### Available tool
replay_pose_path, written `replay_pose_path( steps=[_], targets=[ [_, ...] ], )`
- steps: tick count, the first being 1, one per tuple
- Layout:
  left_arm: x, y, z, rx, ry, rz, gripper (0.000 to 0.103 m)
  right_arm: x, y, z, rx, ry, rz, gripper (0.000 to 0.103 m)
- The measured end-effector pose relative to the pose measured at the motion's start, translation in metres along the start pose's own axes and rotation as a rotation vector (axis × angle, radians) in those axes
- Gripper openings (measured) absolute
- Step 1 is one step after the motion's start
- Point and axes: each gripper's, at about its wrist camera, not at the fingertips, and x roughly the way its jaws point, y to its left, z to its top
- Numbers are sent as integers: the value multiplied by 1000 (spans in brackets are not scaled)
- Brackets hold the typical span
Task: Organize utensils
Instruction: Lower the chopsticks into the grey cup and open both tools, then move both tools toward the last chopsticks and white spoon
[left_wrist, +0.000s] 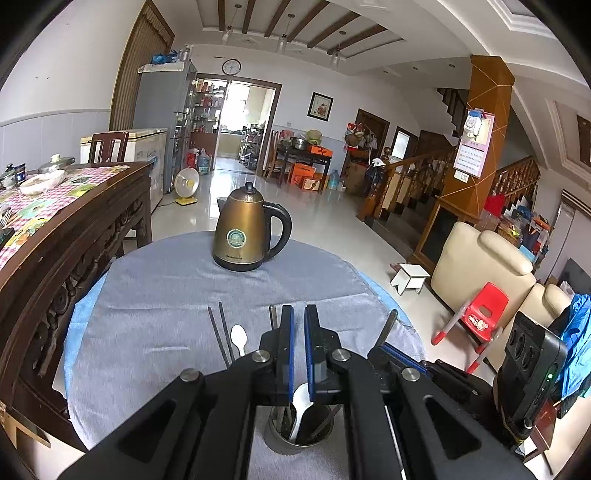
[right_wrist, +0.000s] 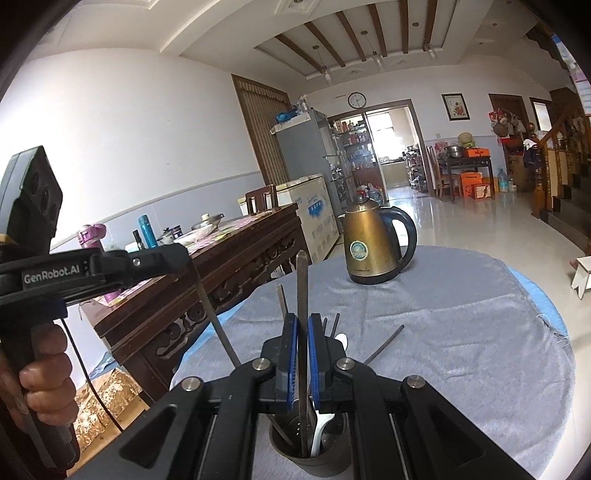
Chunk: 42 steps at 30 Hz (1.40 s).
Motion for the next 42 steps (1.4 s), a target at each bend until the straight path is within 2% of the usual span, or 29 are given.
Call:
replay_pose_path(
  steps=[6, 8, 9, 10, 11, 17, 20, 21, 22, 24, 29, 35, 42],
  targets=[
    [0, 0, -1, 2, 13, -14, 5, 3, -3, 1, 20, 24, -3, 10],
    [-1, 3, 0, -7, 11, -21, 5, 3, -7, 1, 38, 25, -5, 22],
    [-2, 4, 1, -11, 7, -21, 5, 2, -10, 1, 59, 21, 1, 39],
    [-3, 6, 1, -16, 3, -18, 5, 0, -14, 2, 76, 14, 1, 61],
    [-4, 7, 1, -21, 1, -16, 5, -3, -17, 2, 90, -4, 1, 66],
    [-3, 28, 1, -80, 1, 9, 5, -18, -29, 5, 121, -97, -63, 66],
    [-2, 37, -2, -100, 2, 39, 8, -20, -39, 5, 148, -97, -73, 66],
    [-2, 39, -2, -104, 3, 53, 18, -20, -40, 5, 150, -96, -78, 66],
    [-2, 42, -4, -109, 2, 73, 34, -20, -43, 4, 159, -94, -86, 65],
    [-2, 50, -7, -119, -12, 140, 50, -20, -49, 2, 181, -89, -88, 65],
    [3, 73, -17, -135, -2, 257, 51, -18, -59, -2, 222, -71, -104, 64],
    [23, 97, -37, -165, 78, 330, 52, -11, -76, -8, 283, -45, -112, 63],
    [44, 109, -59, -141, 162, 402, 56, -2, -94, -17, 350, -3, -125, 51]
  ],
)
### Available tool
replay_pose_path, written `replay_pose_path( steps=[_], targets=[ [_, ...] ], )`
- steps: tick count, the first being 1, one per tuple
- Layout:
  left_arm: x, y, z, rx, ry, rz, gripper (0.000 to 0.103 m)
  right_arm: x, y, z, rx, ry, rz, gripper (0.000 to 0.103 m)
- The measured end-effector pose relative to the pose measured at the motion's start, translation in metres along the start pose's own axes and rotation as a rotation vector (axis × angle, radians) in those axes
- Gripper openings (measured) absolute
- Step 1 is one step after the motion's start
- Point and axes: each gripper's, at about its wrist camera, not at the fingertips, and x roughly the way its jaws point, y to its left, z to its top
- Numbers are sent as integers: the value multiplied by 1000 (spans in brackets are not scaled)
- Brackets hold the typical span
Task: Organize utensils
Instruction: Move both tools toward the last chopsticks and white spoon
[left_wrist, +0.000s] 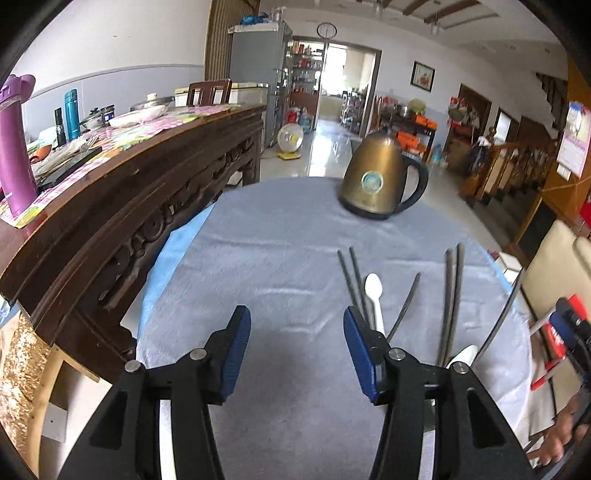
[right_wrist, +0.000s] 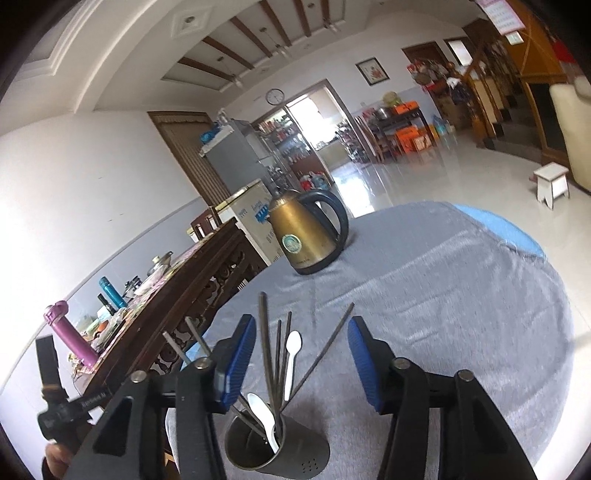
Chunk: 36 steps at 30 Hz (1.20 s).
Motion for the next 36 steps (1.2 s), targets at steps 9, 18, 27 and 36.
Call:
replay_pose_path(
  steps=[9, 18, 27, 36],
  targets=[
    [46, 7, -9, 24, 99, 41, 60, 33, -39, -9, 130, 135, -70, 45],
    [117, -7, -11, 72, 227, 23, 60, 86, -73, -30, 206, 292, -93, 45],
    [174, -50, 16, 128, 214, -80, 60, 139, -88, -32, 209, 370, -86, 45],
    [233, -81, 49, 129, 238, -156, 60, 231, -79, 11, 131, 458, -92, 45]
  ],
)
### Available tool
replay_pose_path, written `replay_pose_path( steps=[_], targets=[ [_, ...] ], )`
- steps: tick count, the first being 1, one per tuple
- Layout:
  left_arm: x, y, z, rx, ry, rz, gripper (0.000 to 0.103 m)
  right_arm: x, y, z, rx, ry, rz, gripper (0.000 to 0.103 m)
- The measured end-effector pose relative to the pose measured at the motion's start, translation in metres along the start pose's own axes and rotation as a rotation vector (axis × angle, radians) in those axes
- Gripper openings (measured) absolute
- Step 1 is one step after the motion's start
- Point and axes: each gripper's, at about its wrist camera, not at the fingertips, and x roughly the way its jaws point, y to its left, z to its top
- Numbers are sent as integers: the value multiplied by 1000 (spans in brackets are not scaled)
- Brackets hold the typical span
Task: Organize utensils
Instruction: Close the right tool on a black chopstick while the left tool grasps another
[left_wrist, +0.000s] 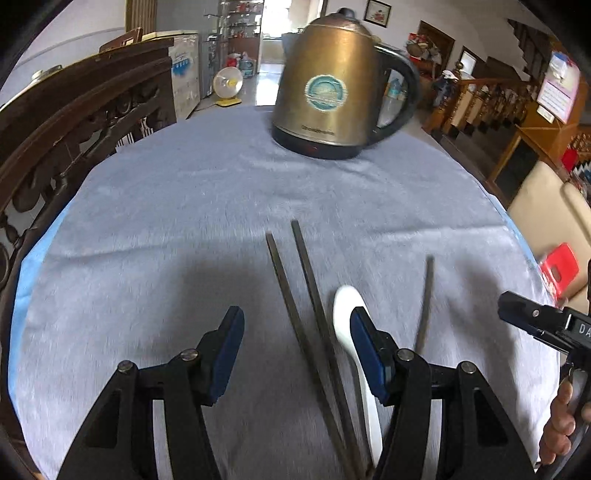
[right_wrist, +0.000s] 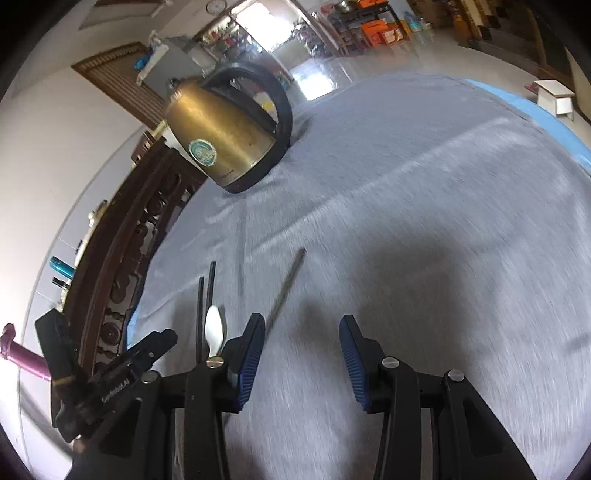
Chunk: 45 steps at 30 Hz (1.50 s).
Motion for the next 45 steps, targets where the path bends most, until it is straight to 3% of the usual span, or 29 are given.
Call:
replay_pose_path(
  steps=[6, 10, 12, 16, 18, 20, 22, 24, 31, 39, 45],
  targets=[
    [21, 26, 32, -103, 38, 48, 60, 55, 21, 34, -17, 112, -66, 40],
    [36, 29, 43, -102, 79, 59, 44, 79, 29, 36, -21, 166, -135, 37],
    [48, 28, 46, -109, 111, 58, 43, 85, 37, 38, -58, 165, -178, 36],
    [68, 22, 44, -118, 160, 61, 40, 93, 53, 38, -159, 158, -264, 20],
    [69, 14, 45, -85, 136, 84, 39, 95, 56, 36, -199, 150, -294, 15],
    [72, 7, 45, -49, 117, 116, 32, 98, 61, 35, -252, 134, -315, 15],
    [74, 5, 46, -23, 108, 141, 8, 99, 65, 32, -311, 113, -338, 14],
    [74, 8, 46, -15, 102, 125, 7, 98, 70, 27, -369, 90, -356, 13],
    [43, 35, 39, -68, 17, 92, 5, 65, 41, 29, -250, 12, -241, 6],
    [-46, 45, 21, -81, -165, 73, 5, -14, 14, 23, -114, -183, -48, 6],
    [-110, 40, -5, -118, -277, 30, 5, -61, 16, -2, -84, -272, 30, 6]
  ],
)
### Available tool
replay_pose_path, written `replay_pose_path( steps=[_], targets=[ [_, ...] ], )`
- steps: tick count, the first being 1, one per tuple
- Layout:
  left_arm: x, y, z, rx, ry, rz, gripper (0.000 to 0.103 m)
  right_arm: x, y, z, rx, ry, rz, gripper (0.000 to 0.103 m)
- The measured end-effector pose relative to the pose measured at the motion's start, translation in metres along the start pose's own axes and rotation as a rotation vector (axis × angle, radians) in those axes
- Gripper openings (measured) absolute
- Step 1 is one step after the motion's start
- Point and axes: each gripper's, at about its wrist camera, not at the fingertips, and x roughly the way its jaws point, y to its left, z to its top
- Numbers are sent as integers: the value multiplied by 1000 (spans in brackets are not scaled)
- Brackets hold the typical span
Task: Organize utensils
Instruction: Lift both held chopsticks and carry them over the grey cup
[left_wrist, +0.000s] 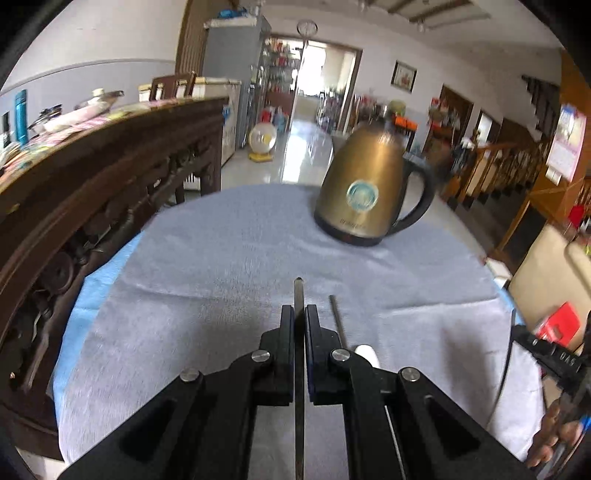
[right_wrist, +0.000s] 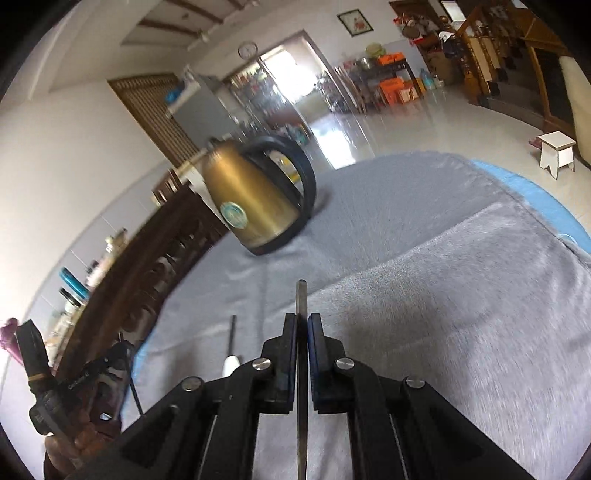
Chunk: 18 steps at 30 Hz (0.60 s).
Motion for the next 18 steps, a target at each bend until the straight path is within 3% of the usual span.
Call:
replay_pose_path(
  steps=[18],
  targets=[
    [-145, -26, -48, 33, -209, -18, 5, -141, 22, -38, -52, -223, 29, 6]
  ],
)
